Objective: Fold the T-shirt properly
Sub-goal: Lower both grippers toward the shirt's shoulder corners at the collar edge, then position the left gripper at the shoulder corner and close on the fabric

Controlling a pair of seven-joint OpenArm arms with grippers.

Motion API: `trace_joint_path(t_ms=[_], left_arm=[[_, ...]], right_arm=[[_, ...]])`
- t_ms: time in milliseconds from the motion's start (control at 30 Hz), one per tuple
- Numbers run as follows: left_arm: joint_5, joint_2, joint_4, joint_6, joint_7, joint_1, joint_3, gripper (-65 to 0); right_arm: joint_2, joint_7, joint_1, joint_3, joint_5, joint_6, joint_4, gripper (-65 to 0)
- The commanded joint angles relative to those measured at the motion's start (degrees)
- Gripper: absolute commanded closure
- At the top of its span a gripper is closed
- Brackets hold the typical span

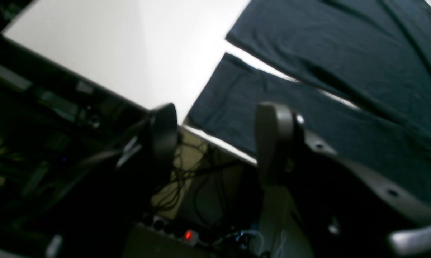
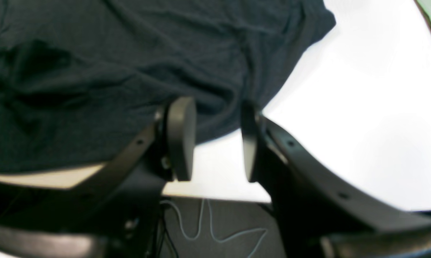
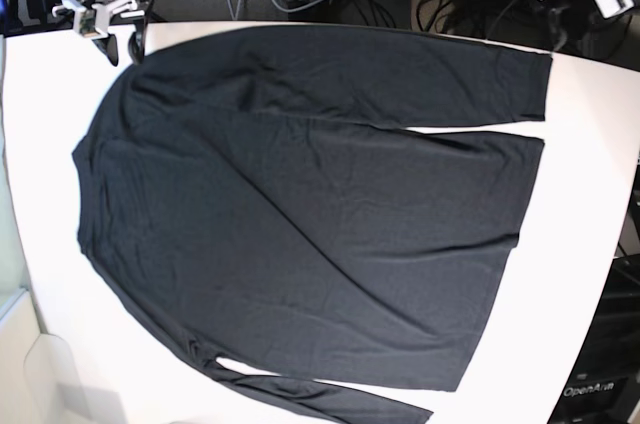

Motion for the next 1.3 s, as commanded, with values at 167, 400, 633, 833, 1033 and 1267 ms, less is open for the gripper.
trace_joint_path(t_ms=[167,400,633,833,1033,1267], left_arm=[[-0.45,-0.14,0.46,-2.3,6.86,-4.1,-4.46,-33.7],[1.57,1.7,-0.69,-6.78,17.32,-11.66,-11.05,-33.7],[7.72,1.7,-5.17,-6.96,20.66,-15.8,-12.46,-33.7],[7.81,1.62,-6.58,-8.63,21.19,-17.47,-12.46,-33.7],[7.81,1.26,-8.42,-8.72,21.19,-18.35,-12.46,-33.7],[8.87,1.09,-11.24,-8.54,20.75,-19.49,-12.46,-33.7]], right_arm=[[0.44,1.02,-0.15,0.28,0.26,0.21,0.76,-22.6],[0.44,1.02,-0.15,0.28,0.17,0.21,0.76,-22.6],[0.26,1.02,-0.15,1.6,0.17,0.21,0.76,-22.6],[0.35,1.02,-0.15,2.57,0.44,0.21,0.76,-22.6],[0.17,1.02,-0.15,2.65,0.26,0.21,0.85,-22.6],[0.17,1.02,-0.15,2.65,0.26,0.21,0.85,-22.6]])
